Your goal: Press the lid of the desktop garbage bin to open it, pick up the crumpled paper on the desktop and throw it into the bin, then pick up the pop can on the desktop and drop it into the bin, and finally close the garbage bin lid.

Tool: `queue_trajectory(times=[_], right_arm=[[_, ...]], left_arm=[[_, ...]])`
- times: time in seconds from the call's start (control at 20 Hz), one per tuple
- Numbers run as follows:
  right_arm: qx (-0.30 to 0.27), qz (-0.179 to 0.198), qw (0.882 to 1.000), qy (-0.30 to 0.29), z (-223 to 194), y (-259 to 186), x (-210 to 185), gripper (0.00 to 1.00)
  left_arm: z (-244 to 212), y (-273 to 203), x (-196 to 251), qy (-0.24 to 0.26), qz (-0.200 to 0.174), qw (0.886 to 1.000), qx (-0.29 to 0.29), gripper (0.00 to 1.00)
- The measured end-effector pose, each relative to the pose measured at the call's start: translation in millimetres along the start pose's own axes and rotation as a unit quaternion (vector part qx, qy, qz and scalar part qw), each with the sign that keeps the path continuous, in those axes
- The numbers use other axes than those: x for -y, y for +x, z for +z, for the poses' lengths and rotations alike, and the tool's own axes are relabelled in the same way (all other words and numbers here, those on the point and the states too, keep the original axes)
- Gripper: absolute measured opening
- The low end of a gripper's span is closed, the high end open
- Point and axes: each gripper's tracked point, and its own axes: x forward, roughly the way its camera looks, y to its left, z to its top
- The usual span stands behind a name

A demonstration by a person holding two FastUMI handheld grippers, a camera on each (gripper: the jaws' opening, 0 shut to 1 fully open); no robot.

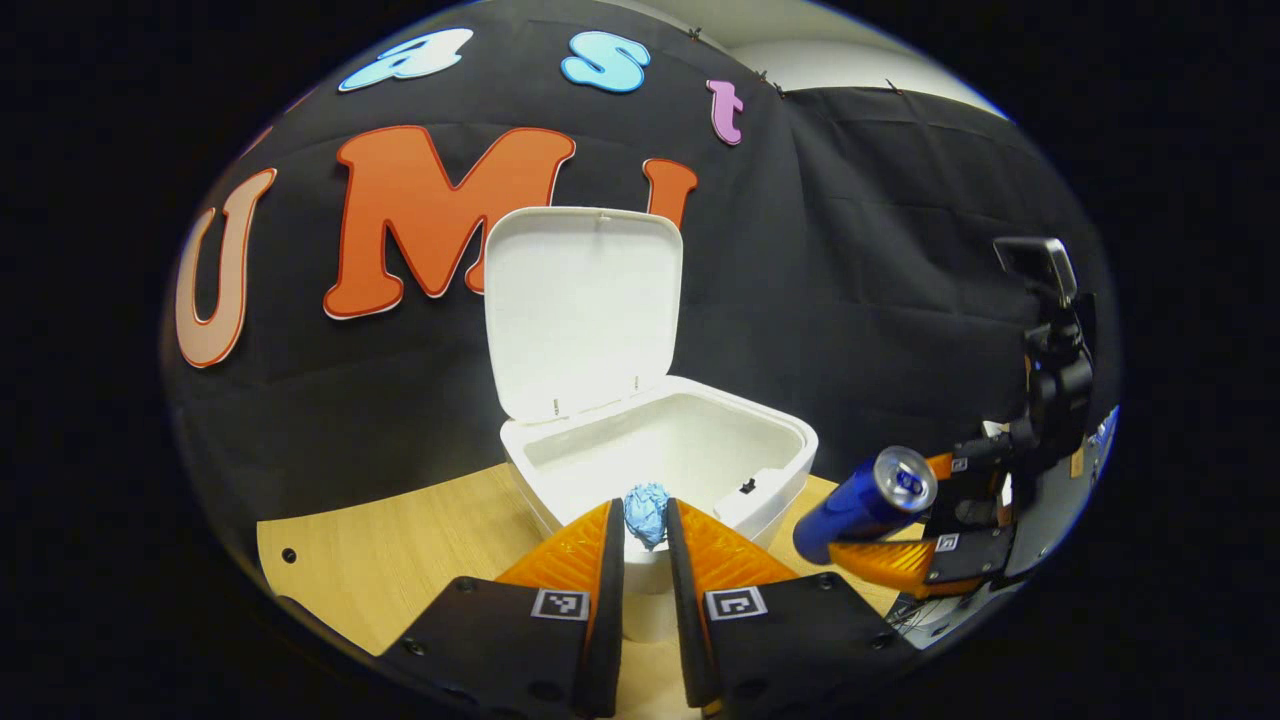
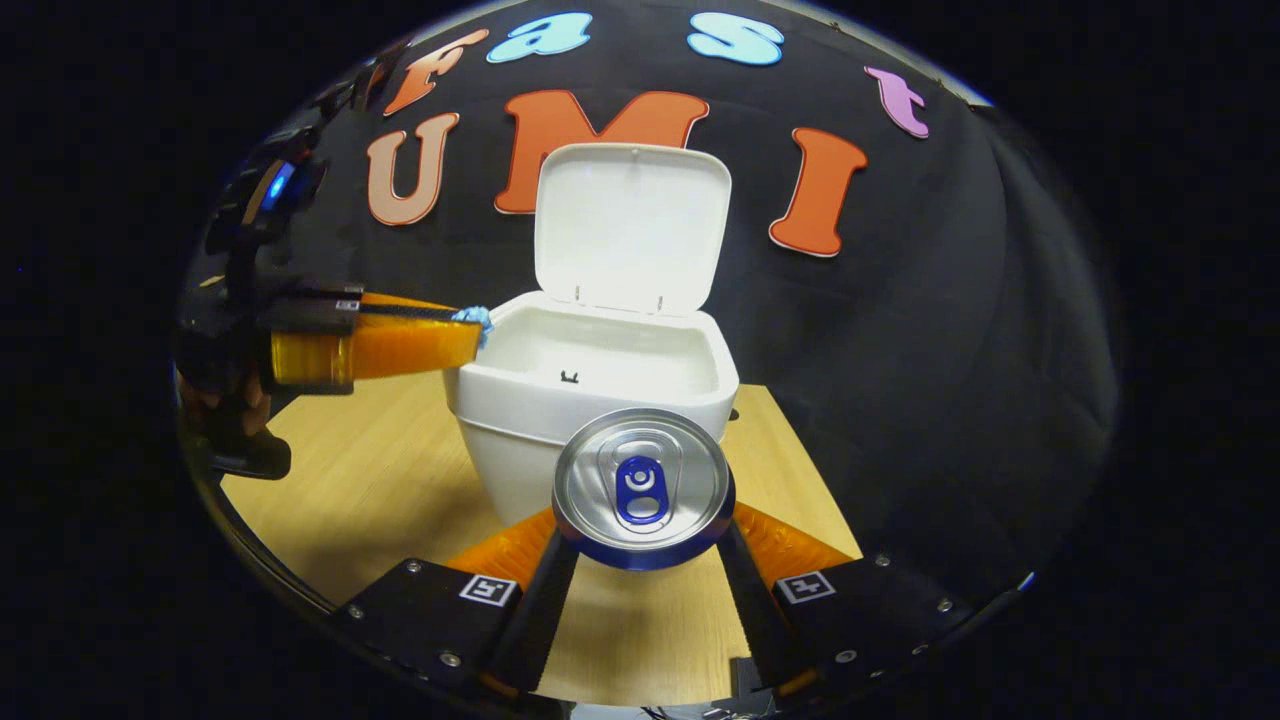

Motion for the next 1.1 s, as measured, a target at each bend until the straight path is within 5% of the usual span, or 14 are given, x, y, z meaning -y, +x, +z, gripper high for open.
queue_trajectory(times=[0.15,0.4,0.45,0.65,1.1], right_arm=[[0.023,-0.005,1.0,-0.005,27,-15,14,0.8],[0.06,0.007,0.998,0.003,65,-25,22,0.79],[0.067,0.012,0.998,0.002,72,-24,23,0.79],[0.076,0.031,0.997,-0.005,82,-17,20,0.8],[0.102,0.088,0.99,-0.032,111,7,6,0.8]], left_arm=[[-1,-5,-1,-0.001,0.005,1.0,0.005,0.45],[-4,-14,-11,-0.015,0.025,1.0,0.008,0.55],[-5,-16,-13,-0.017,0.032,0.999,0.009,0.69],[-17,-27,-28,-0.032,0.07,0.997,-0.001,0.94],[-35,-64,-54,-0.058,0.16,0.985,-0.002,0.95]])
